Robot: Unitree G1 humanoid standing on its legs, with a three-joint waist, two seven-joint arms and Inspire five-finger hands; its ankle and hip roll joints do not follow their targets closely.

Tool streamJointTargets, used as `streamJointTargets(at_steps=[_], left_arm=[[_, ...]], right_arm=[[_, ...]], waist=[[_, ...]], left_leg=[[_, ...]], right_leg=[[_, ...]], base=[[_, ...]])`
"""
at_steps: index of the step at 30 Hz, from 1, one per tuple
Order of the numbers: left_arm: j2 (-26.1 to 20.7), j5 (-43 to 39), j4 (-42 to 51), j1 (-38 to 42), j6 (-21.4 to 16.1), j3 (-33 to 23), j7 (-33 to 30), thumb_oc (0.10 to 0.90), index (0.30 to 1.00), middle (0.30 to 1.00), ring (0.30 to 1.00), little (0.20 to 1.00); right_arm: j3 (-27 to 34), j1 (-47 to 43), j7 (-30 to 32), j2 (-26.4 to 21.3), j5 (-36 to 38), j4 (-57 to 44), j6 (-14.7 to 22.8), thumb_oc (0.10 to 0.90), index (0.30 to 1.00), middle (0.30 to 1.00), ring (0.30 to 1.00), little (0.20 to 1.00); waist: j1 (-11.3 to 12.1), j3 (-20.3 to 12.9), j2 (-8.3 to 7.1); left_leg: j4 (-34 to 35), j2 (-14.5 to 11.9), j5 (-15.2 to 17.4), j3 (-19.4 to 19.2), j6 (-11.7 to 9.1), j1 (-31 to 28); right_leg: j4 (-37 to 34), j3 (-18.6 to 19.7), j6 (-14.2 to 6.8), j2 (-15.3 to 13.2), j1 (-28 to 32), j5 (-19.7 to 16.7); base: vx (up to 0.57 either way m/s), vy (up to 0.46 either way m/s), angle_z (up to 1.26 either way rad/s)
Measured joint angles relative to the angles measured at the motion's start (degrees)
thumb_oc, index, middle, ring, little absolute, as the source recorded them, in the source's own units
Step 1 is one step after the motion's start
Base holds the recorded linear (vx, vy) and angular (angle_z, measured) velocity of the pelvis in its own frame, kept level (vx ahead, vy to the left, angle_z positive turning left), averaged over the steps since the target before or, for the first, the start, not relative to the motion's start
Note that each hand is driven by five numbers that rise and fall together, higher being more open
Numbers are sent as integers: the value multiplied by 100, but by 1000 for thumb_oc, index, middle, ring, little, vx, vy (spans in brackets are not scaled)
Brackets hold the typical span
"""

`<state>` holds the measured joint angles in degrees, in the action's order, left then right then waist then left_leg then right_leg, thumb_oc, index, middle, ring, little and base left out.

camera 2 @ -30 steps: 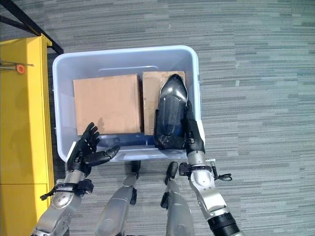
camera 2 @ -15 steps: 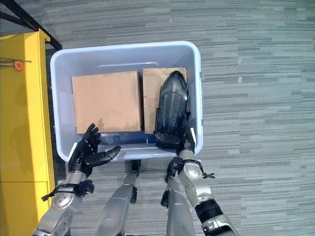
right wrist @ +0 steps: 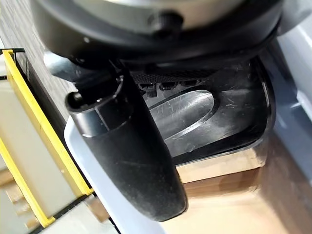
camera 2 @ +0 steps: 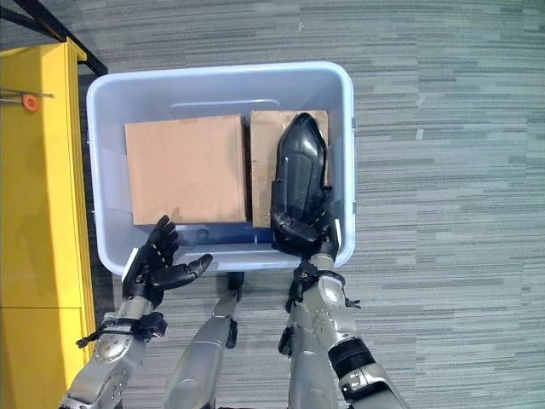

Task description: Move parts from the plastic box to the shelf.

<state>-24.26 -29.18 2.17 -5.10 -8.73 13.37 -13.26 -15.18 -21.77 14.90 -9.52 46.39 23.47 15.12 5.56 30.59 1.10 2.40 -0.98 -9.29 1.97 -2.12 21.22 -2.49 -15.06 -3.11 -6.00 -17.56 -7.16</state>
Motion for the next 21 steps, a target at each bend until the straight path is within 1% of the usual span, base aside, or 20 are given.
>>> streamJointTargets(at_steps=[2,5,7,9,12,15,19,21], left_arm=[[82,0,0,6,0,9,2,900,1000,1000,1000,1000],[85,-29,0,42,0,105,7,900,1000,1000,1000,1000],[86,-213,1,143,-1,181,5,900,1000,1000,1000,1000],[90,-216,2,184,-1,223,7,900,1000,1000,1000,1000],[96,-216,2,194,-3,239,8,900,1000,1000,1000,1000],[95,-219,-9,206,0,236,1,900,1000,1000,1000,1000],[93,-225,-39,229,9,235,-12,900,1000,1000,1000,1000],[94,-249,-109,255,12,236,-28,900,1000,1000,1000,1000]], right_arm=[[-1,-79,-5,9,224,23,0,900,1000,1000,1000,1000],[0,-226,-38,7,475,86,25,900,1000,1000,1000,1000],[-2,-569,-188,50,856,222,86,900,1000,1000,1000,1000],[-9,-694,-256,138,1045,228,88,900,1000,1000,1000,1000],[-64,-807,-330,387,1331,222,93,900,1000,1000,1000,1000],[-98,-842,-373,547,1621,180,181,900,1000,1000,1000,1000],[-108,-758,-412,592,2104,135,295,900,1000,1000,1000,1000],[-221,-643,-420,597,2259,125,308,900,1000,1000,1000,1000]], waist=[[26,-1,6],[89,-4,20],[139,-5,127],[255,-7,153],[275,-9,194],[305,-9,195],[334,-9,197],[354,-10,197]], left_leg=[[-1,-2,4,3,-13,-1],[-2,-4,20,42,-42,5],[-5,0,9,133,-57,50],[-7,-1,4,135,-60,82],[-5,5,-69,169,-13,81],[-6,13,-71,185,-12,68],[-14,15,-72,219,-13,33],[-12,15,-70,219,-14,-57]], right_leg=[[6,0,0,1,0,-1],[17,-9,2,8,-4,-3],[87,-110,27,-4,-25,15],[123,-115,38,-6,-82,22],[189,-151,37,-19,-87,63],[244,-175,32,-34,-86,111],[279,-229,19,-42,-43,142],[279,-230,8,-42,53,156]], base=[[0,0,0],[4,7,4],[27,19,19],[10,4,3],[16,2,6],[8,13,6],[17,15,4],[0,0,0]])
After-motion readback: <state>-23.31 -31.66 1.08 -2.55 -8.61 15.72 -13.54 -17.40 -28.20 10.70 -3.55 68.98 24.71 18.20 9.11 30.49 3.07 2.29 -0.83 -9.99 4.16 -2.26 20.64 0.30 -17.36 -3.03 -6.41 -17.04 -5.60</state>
